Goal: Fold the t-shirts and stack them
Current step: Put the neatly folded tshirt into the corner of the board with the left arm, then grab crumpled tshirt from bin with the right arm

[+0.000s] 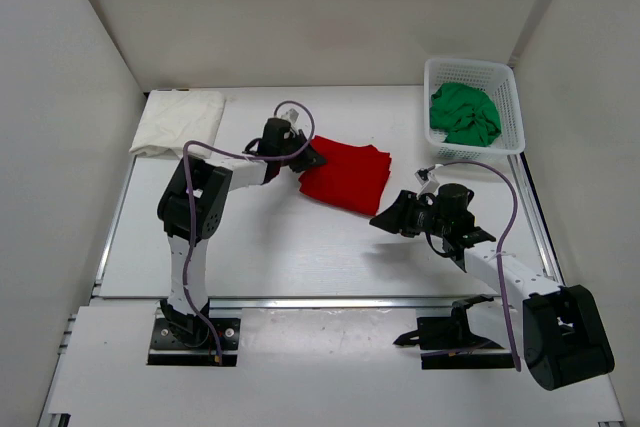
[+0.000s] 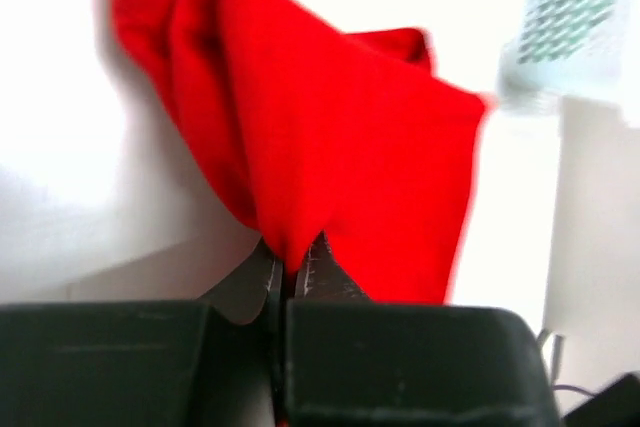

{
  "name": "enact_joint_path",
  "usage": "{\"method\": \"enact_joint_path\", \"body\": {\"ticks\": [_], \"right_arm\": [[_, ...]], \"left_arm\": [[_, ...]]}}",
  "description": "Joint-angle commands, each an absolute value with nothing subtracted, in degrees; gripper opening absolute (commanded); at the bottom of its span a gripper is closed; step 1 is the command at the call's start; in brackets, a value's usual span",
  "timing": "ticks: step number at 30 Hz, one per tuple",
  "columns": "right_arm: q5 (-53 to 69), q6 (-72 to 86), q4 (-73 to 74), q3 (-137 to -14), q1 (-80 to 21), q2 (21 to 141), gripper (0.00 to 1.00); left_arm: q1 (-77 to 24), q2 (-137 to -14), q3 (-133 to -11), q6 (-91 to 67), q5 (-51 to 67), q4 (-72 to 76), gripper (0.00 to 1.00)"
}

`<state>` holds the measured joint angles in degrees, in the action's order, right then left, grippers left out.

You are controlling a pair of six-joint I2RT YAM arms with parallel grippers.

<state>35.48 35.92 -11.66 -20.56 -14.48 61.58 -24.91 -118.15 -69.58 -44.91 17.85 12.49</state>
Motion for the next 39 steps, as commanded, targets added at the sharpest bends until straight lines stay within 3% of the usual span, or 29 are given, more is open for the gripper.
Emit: {"method": "enact_joint_path", "body": {"ticks": [1,8,14,15,17,18,22,27,30,32,35,39], "right_arm": [[37.35,35.86,-13.18,-21.0,-13.63,60.73,0.44],[39.2,35.25,-13.53,-22.85,-13.36,65.12,0.43],[40.34,35.95,-15.29,-22.85,-14.85,67.32,0.43],[40.25,35.86,-15.29,-22.76,-15.2,66.72,0.43],[39.56,36.03,-15.12,-23.02,-16.78,66.97,0.43],[39.2,35.43,-14.94,-22.85,-18.01,66.71,0.44],[36.13,33.84,-12.31,-23.73,-21.61,66.1,0.51],[32.62,34.01,-10.99,-25.22,-21.09,65.83,0.51],[27.8,34.1,-8.98,-27.94,-21.09,66.27,0.41],[25.32,33.93,-8.0,-31.0,-21.97,67.76,0.19],[20.76,31.12,-2.83,-39.62,-21.63,72.94,0.01],[16.26,27.7,3.93,-52.87,-17.86,80.05,0.0]], "left_arm": [[-21.11,-115.76,-79.42,-43.51,19.68,8.63,0.0],[-6.97,-111.36,-93.32,-40.34,19.07,-2.54,0.0],[10.17,-107.15,-86.96,-43.86,17.07,-0.98,0.0],[13.41,-106.88,-85.18,-45.34,16.7,2.25,0.09],[17.73,-106.09,-77.12,-48.15,16.09,7.45,0.47],[19.06,-106.17,-75.78,-49.64,16.35,9.12,0.98],[25.57,-108.37,-68.32,-55.09,22.67,12.03,0.98],[27.16,-102.14,-60.66,-54.32,19.61,10.2,0.99],[27.16,-98.19,-57.58,-53.53,17.85,9.23,0.99],[26.63,-95.47,-55.2,-53.0,15.3,8.88,0.98],[24.7,-90.62,-52.21,-52.13,13.98,9.66,0.99],[16.64,-84.04,-52.48,-48.43,9.68,6.33,0.99]]}}
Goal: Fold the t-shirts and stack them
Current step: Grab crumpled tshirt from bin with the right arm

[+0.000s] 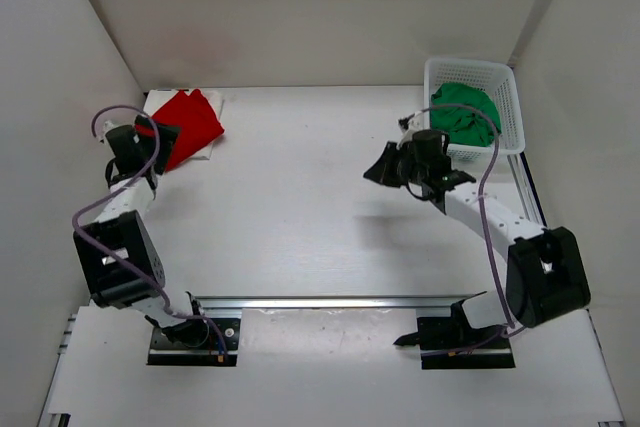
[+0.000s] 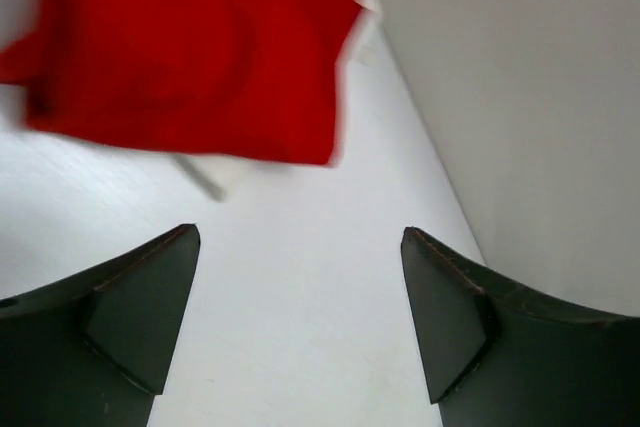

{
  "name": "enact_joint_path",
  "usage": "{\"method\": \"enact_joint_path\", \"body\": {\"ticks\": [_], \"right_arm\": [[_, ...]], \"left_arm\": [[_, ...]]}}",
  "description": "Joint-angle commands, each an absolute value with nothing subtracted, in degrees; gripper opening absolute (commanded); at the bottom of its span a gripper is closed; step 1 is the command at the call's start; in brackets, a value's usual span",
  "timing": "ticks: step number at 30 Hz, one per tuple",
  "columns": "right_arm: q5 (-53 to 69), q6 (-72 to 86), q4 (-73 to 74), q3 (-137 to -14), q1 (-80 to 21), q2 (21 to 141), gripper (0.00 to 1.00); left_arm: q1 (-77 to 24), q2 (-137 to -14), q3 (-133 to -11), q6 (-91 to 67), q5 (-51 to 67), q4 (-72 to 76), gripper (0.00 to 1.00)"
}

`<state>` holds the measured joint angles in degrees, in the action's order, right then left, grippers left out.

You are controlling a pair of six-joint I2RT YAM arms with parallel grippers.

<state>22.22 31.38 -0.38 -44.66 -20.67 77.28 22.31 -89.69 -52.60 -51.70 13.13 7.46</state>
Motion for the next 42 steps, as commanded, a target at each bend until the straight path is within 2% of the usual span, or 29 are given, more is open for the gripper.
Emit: {"method": "enact_joint_path", "body": {"ticks": [1,2,3,4,5,7,11,13,14,19,23,25,31,35,39,41,42], "right_arm": [[14.08,27.51,5.26,-56.39,-16.88,81.46,0.0],[12.58,26.73,5.45,-58.08,-15.05,81.91,0.0],[11.96,26.2,6.75,-61.23,-12.51,83.57,0.0],[11.26,25.41,8.51,-64.57,-11.18,85.15,0.0],[8.73,24.62,9.66,-65.99,-8.64,86.56,0.0],[6.17,22.08,12.37,-71.08,-4.58,88.84,0.0],[-2.17,16.89,16.34,-78.38,2.52,95.25,0.0],[-3.51,15.65,17.48,-81.63,5.35,99.03,0.0],[-2.91,15.56,17.75,-82.26,6.06,101.75,0.04],[-0.53,13.46,18.45,-92.61,8.88,112.29,0.38],[-4.46,10.38,21.26,-102.01,8.09,120.74,0.56],[-9.3,8.01,24.68,-109.03,7.03,126.27,0.59],[-11.68,8.44,36.82,-127.42,6.42,138.68,0.54],[-14.59,6.24,37.17,-130.42,5.89,140.88,0.52],[-11.7,7.83,38.4,-132.27,7.56,142.9,0.53],[-9.34,8.43,39.02,-134.98,8.52,144.31,0.37],[-8.53,8.87,40.42,-135.26,8.96,144.75,0.23]], "left_arm": [[13.39,-81.85,-52.82,-47.12,8.1,6.5,0.9],[11.88,-80.87,-52.47,-46.41,7.91,6.94,0.72],[8.65,-78.86,-52.12,-45.8,6.95,7.12,0.63],[4.18,-77.27,-51.42,-45.7,6.51,8.08,0.41],[0.74,-76.39,-50.98,-44.75,6.85,7.91,0.26],[-9.17,-73.23,-49.06,-42.82,6.33,8.17,0.22],[-30.27,-68.3,-40.46,-40.43,-1.65,12.11,0.24],[-35.39,-68.64,-36.5,-41.39,-0.88,15.28,0.26],[-37.51,-69.43,-35.26,-41.66,0.51,16.6,0.27],[-41.66,-74.96,-32.26,-39.47,5.54,16.97,0.32],[-42.01,-76.2,-29.98,-38.5,6.06,16.52,0.35],[-42.01,-76.73,-29.1,-39.11,7.38,17.57,0.34],[-40.09,-78.4,-27.51,-40.87,10.19,20.04,0.34],[-38.85,-77.87,-28.65,-40.61,8.88,19.61,0.35],[-38.41,-77.44,-28.66,-41.04,9.32,19.6,0.35],[-38.06,-77.08,-27.69,-40.52,9.14,19.78,0.35],[-37.62,-76.73,-27.08,-41.04,9.05,20.12,0.35]]}}
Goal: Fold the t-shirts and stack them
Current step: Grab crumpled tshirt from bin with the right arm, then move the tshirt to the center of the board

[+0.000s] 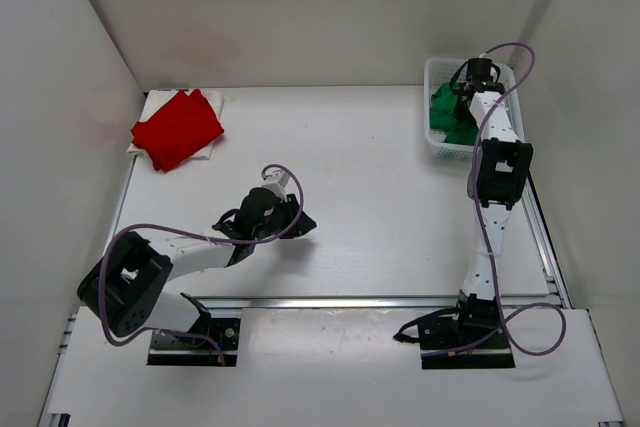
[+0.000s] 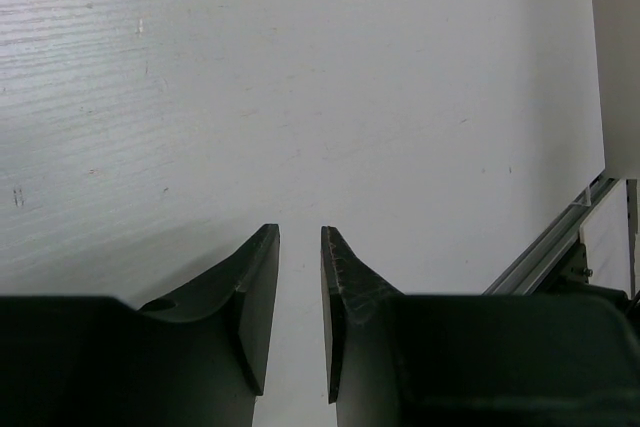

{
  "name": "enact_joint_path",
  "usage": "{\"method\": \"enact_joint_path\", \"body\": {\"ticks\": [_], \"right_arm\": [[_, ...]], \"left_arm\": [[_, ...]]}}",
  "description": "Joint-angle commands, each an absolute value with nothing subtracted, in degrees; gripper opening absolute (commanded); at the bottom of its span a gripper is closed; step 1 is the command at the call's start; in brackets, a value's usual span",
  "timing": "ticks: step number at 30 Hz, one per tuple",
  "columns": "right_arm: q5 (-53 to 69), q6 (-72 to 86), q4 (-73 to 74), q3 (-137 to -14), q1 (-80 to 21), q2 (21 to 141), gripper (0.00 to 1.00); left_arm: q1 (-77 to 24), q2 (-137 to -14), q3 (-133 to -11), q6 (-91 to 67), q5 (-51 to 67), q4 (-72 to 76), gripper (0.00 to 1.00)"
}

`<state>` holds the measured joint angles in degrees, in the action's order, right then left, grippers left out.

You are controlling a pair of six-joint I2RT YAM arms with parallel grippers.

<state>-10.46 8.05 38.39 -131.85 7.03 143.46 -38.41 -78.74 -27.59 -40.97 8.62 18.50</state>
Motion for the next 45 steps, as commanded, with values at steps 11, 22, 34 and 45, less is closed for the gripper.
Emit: {"method": "enact_joint_path", "body": {"ticks": [11,22,34,45], "right_arm": [[-5.99,9.4,44.47,-141.76,6.33,132.99,0.0],[10.78,9.75,34.05,-132.13,-7.02,96.89,0.0],[42.01,25.73,8.38,-113.52,-12.75,86.31,0.0],[33.85,37.71,-12.23,-66.28,-11.08,94.72,0.0]], "left_arm": [[-34.9,-73.3,-27.6,-41.84,10.81,18.29,0.34],[-21.46,-66.99,-27.34,-44.91,19.15,17.23,0.34],[-3.79,-55.73,-25.4,-47.99,24.17,12.49,0.3],[-4.48,-59.94,-23.29,-45.18,22.42,11.26,0.35]]}}
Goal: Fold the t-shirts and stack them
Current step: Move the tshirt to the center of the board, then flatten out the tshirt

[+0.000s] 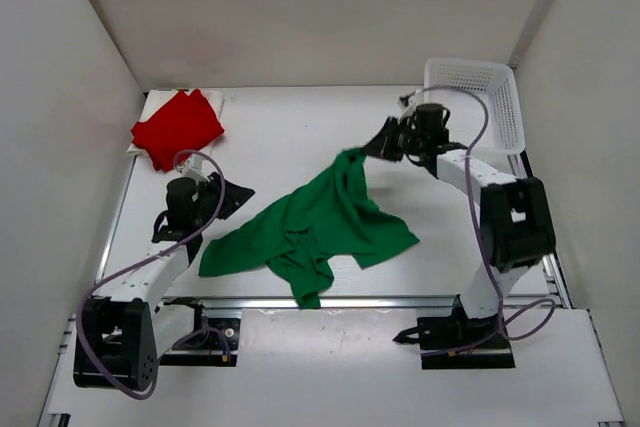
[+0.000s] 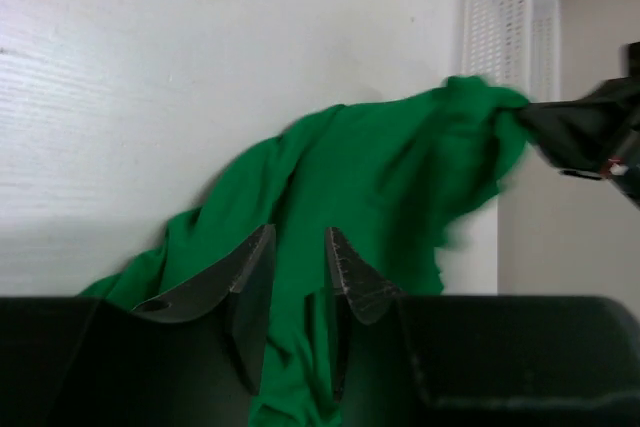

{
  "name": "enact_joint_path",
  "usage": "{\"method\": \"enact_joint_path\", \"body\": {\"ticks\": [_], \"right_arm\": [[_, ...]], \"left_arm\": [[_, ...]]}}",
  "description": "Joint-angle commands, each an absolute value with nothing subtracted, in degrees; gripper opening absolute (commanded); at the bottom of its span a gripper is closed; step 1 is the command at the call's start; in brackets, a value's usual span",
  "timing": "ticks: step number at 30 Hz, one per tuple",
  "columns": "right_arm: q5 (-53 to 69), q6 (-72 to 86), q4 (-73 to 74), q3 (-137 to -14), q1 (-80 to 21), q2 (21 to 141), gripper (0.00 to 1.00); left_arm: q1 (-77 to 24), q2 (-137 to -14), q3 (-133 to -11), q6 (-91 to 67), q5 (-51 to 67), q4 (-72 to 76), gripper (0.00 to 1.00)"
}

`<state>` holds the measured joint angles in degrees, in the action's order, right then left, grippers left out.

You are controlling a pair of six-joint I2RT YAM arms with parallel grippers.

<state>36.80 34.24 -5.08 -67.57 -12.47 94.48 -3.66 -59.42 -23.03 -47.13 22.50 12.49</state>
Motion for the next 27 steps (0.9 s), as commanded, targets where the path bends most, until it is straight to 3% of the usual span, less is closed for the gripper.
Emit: {"method": "enact_joint_path", "body": {"ticks": [1,4,7,10,12,15,16,19,24,26,27], "right_arm": [[32.71,37.36,-11.0,-66.7,-10.64,97.01,0.0],[29.72,35.7,-7.48,-69.07,-8.79,99.75,0.08],[22.35,30.78,-1.42,-70.75,-10.19,97.48,0.4],[14.27,26.99,2.55,-67.35,-13.35,91.79,0.58],[11.61,27.86,0.27,-59.71,-14.84,86.59,0.58],[9.59,30.41,-6.67,-44.59,-18.35,76.93,0.49],[8.88,30.5,-6.33,-40.82,-20.11,75.86,0.43],[2.56,29.1,-2.38,-34.3,-24.94,71.46,0.41],[-6.31,28.57,1.04,-26.11,-26.81,63.38,0.57],[-5.81,28.04,2.1,-25.75,-24.89,63.11,0.59],[-4.93,27.86,2.54,-25.58,-24.26,63.28,0.59]], "left_arm": [[-5.27,-59.42,-24.07,-43.09,21.28,8.9,0.38],[-12.27,-55.56,-27.41,-35.52,10.86,0.02,0.49],[-22.22,-53.18,-29.17,-30.77,0.81,-10.87,0.63],[-26.45,-53.26,-28.83,-28.83,-2.02,-16.25,0.73],[-26.54,-52.82,-26.99,-28.48,-1.41,-18.45,0.77],[-26.63,-51.77,-24.35,-28.21,-1.67,-20.3,0.84],[-27.15,-51.94,-23.56,-28.56,-1.67,-20.65,0.87],[-30.76,-54.57,-23.9,-29.97,-4.13,-20.66,0.89],[-30.94,-62.56,-20.58,-30.23,-1.51,-15.32,0.86],[-31.2,-63.88,-19.69,-31.55,-1.32,-11.79,0.68],[-30.85,-64.77,-19.43,-32.16,-1.06,-9.52,0.5]]}}
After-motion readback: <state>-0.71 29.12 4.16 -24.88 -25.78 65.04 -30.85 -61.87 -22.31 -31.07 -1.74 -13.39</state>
